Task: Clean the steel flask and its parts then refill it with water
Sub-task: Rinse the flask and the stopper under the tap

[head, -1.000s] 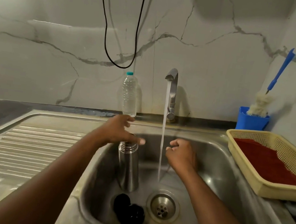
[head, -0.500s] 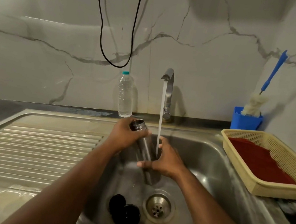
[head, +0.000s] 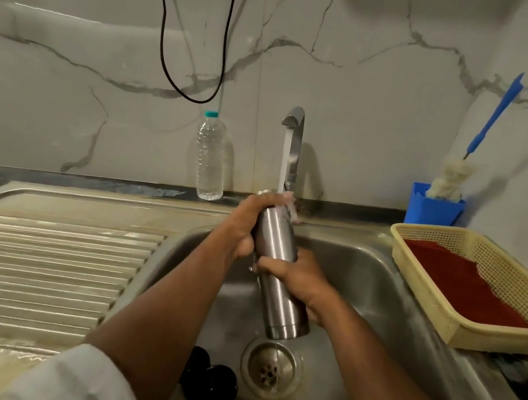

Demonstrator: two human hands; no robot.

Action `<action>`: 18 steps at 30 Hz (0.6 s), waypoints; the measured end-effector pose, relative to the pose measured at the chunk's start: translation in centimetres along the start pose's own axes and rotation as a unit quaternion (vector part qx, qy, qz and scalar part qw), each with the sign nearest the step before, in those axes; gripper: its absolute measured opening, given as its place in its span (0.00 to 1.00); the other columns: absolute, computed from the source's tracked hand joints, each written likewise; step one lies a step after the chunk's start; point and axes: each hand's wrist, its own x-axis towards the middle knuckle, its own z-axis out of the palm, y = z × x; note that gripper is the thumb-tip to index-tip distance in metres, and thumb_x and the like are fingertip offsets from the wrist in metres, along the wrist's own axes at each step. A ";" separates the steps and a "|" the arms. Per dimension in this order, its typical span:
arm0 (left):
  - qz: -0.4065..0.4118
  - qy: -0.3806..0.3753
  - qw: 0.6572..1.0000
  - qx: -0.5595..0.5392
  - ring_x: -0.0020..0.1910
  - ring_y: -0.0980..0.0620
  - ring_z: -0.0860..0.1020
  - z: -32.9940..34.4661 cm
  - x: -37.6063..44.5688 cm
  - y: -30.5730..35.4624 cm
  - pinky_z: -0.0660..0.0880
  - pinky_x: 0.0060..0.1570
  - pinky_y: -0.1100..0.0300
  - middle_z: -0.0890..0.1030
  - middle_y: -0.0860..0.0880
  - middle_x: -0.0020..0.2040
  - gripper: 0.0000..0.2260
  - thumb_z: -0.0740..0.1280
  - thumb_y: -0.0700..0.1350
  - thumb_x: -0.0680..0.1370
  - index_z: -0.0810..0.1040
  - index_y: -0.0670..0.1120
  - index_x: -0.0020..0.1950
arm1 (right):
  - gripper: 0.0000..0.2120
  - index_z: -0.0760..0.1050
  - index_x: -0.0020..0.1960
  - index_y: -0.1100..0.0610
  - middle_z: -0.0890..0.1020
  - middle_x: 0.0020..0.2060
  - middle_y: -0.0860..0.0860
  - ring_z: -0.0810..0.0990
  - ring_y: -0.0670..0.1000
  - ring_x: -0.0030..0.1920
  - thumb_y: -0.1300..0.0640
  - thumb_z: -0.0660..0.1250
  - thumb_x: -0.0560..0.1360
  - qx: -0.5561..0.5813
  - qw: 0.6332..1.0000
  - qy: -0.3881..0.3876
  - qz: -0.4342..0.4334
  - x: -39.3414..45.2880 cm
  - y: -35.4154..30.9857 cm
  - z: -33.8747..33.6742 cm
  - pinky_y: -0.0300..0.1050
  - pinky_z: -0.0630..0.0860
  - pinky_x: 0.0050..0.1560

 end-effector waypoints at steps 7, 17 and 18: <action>0.049 0.298 0.951 0.065 0.37 0.47 0.81 1.9 0.9 -0.1 0.81 0.42 0.52 0.82 0.44 0.39 0.05 0.74 0.41 0.74 0.79 0.42 0.41 | 0.37 0.72 0.64 0.52 0.83 0.55 0.53 0.84 0.56 0.51 0.40 0.83 0.62 -0.361 0.917 0.167 -0.035 -0.9 -1.4 0.4 0.46 0.77 0.42; -0.008 -0.025 0.999 -0.026 0.38 0.47 0.80 -1.4 0.6 0.5 0.79 0.47 0.53 0.82 0.42 0.41 0.03 0.71 0.42 0.72 0.81 0.43 0.43 | 0.21 0.81 0.54 0.56 0.87 0.45 0.60 0.87 0.62 0.47 0.56 0.81 0.63 0.005 0.999 -0.047 0.017 -0.7 -1.2 0.0 0.58 0.86 0.50; -0.015 -0.008 1.000 -0.011 0.35 0.47 0.79 -1.2 0.7 0.4 0.80 0.44 0.54 0.81 0.42 0.40 0.03 0.71 0.41 0.71 0.81 0.42 0.42 | 0.20 0.80 0.54 0.54 0.87 0.45 0.57 0.88 0.58 0.45 0.56 0.82 0.65 -0.018 0.999 -0.039 0.011 -0.8 -1.2 0.1 0.53 0.87 0.48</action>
